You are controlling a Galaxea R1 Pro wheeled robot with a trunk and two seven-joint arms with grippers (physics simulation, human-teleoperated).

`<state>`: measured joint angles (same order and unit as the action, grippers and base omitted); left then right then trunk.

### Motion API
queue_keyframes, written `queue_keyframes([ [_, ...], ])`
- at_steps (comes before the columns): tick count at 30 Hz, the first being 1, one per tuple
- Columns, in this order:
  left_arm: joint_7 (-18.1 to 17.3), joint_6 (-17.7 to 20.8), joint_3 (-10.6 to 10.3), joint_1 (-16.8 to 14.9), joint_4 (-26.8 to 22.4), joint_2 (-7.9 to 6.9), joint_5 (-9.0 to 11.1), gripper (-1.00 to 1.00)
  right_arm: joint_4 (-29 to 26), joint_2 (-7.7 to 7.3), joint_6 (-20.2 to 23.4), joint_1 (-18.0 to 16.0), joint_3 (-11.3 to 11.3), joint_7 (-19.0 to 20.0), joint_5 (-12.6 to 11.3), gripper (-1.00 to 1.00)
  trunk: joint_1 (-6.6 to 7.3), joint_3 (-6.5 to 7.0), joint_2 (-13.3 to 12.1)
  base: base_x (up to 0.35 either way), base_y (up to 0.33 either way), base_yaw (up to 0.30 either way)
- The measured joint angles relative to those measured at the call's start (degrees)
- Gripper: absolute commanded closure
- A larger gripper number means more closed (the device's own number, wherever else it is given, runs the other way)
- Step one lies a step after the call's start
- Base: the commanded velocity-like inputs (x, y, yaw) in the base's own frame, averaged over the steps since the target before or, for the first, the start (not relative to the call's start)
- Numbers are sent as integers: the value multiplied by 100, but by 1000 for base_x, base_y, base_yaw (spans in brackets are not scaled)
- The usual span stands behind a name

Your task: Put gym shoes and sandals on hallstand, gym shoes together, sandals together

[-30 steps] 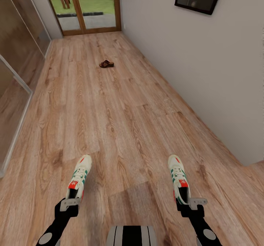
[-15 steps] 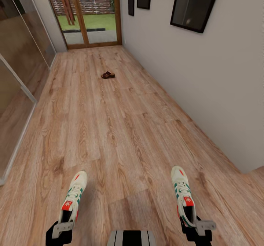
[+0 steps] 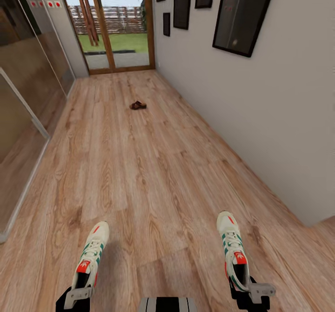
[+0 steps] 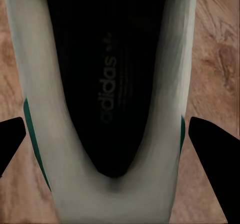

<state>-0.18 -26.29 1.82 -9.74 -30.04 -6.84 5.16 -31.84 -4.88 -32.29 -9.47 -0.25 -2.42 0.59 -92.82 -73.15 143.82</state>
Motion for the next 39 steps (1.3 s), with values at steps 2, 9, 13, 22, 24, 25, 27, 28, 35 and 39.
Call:
queue_keyframes([
  [2, -1, -1, -6, -1, 42, 8, -6, 100, 33, -20, 6, 1, 1, -3, 6, 100, 5, 56, -3, 0, 0, -163],
  [9, -1, 0, -15, -2, 90, 14, -11, 100, 192, -21, 2, 2, 5, -7, 5, 100, 23, 260, -12, 0, 0, -209],
  [13, -2, -2, -24, -2, 99, 17, -11, 100, 211, -11, 2, 1, 11, -8, 7, 100, 34, 377, -17, 0, 0, -224],
  [22, -2, -6, -35, -2, 102, 18, -11, 100, 292, 14, 2, 2, 18, -1, 13, 100, 57, 636, -30, 0, 0, -235],
  [24, -2, -3, -35, -2, 104, 18, -11, 100, 340, 19, 2, 2, 20, 0, 13, 100, 62, 692, -32, 0, 0, -253],
  [25, -2, -4, -35, -2, 103, 18, -11, 100, 358, 23, 2, 2, 21, 0, 13, 100, 64, 720, -34, 0, 0, -258],
  [27, -2, -5, -36, -2, 108, 18, -11, 100, 375, 27, 2, 2, 21, 0, 12, 100, 70, 775, -36, 0, 0, -261],
  [28, -2, -7, -35, -1, 120, 18, -11, 100, 381, 28, 2, 2, 21, -1, 12, 100, 72, 802, -38, 0, 0, -266],
  [35, -2, -9, -34, 0, 161, 18, -11, 100, 391, 31, 1, 1, 16, -17, 6, 100, 90, 973, -47, 0, 0, -124],
  [39, 0, -9, -35, -2, 169, 18, -10, 100, 386, 37, 2, 2, 13, -18, -1, 100, 100, 1062, -52, 0, 0, -233],
])
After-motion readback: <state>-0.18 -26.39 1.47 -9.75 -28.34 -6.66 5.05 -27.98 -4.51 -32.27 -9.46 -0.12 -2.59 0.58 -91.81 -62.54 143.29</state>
